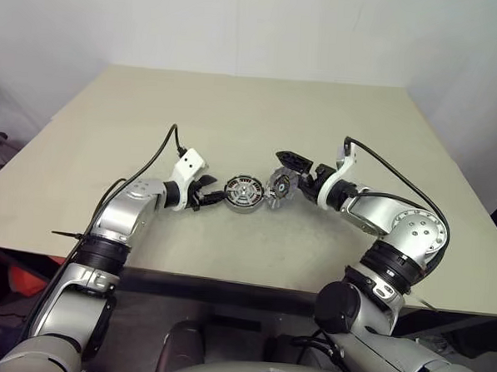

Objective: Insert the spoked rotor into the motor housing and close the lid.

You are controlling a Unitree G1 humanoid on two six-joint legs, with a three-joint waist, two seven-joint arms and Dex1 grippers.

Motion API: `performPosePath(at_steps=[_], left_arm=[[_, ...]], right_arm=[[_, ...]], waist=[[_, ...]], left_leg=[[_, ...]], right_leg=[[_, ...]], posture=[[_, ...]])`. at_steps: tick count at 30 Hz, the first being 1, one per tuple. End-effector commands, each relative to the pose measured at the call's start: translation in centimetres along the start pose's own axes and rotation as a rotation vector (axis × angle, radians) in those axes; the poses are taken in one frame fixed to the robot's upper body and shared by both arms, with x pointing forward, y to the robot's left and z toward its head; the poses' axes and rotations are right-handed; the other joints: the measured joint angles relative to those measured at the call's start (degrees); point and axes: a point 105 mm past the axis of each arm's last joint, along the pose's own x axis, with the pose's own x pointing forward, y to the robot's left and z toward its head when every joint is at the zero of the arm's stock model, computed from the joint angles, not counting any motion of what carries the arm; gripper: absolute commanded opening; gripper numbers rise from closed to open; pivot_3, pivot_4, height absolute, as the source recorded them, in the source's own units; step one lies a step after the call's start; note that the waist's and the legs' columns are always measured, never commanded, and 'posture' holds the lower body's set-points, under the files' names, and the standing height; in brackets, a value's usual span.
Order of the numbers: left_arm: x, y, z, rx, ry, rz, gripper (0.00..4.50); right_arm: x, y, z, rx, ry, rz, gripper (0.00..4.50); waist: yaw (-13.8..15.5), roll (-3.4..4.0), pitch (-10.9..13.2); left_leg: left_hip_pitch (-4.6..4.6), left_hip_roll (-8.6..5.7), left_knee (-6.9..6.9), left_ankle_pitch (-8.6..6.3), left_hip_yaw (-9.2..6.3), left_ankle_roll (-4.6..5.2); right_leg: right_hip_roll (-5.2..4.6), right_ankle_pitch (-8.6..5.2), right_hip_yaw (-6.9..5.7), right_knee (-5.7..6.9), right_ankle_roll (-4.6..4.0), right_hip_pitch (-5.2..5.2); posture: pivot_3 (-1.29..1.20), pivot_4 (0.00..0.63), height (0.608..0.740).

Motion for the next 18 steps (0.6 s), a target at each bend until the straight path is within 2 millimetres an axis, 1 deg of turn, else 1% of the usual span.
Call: performPosePath(at_steps=[1,5,8,11,14,18], left_arm=[[-0.5,1.1,1.4,0.032,-0.042,0.047,2.95],[-0.9,2.2,1.7,0.031,-0.052,0.087,2.95],[-1.5,3.7,1.9,0.024,-0.059,0.145,2.95],[-1.9,4.4,2.0,0.027,-0.064,0.171,2.95],[-2.2,5.1,2.1,0.026,-0.069,0.196,2.95],[-2.3,5.1,2.0,0.023,-0.069,0.203,2.95]], right_arm=[[0.9,3.5,-0.7,-0.087,0.022,0.081,4.47],[1.6,3.7,-1.7,-0.094,0.067,0.066,4.47],[3.0,2.8,-2.7,-0.051,0.119,0.017,4.47],[3.8,2.4,-3.2,-0.033,0.139,-0.011,4.47],[4.4,3.0,-3.7,-0.03,0.154,0.0,4.47],[4.4,3.5,-3.7,-0.037,0.158,0.016,4.47]], waist=[[0.0,0.01,0.0],[0.0,0.01,0.0],[0.0,0.0,0.0],[-0.1,0.0,0.0],[-0.3,0.0,0.0],[-0.4,0.0,0.0]], left_leg=[[0.0,0.0,-0.01,0.0,0.0,0.0],[0.01,0.01,-0.07,0.04,-0.01,-0.06],[0.02,0.0,-0.08,0.05,-0.01,-0.09],[0.0,0.0,-0.08,0.09,-0.01,-0.15],[0.05,0.02,-0.1,0.1,-0.01,-0.17],[0.12,0.06,-0.11,0.18,-0.01,-0.3]], right_leg=[[0.0,0.0,0.0,-0.01,0.0,0.0],[0.01,0.01,-0.01,-0.02,0.01,-0.01],[0.01,-0.01,-0.01,-0.03,0.04,0.0],[0.01,-0.06,-0.01,-0.02,0.15,-0.02],[0.01,-0.05,-0.01,-0.02,0.2,0.0],[0.04,-0.13,-0.01,0.05,0.28,0.0]], posture=[[0.0,0.0,0.74],[0.0,0.0,0.74],[0.0,0.0,0.74],[0.0,0.0,0.74],[0.0,0.0,0.74],[0.0,0.0,0.74]])
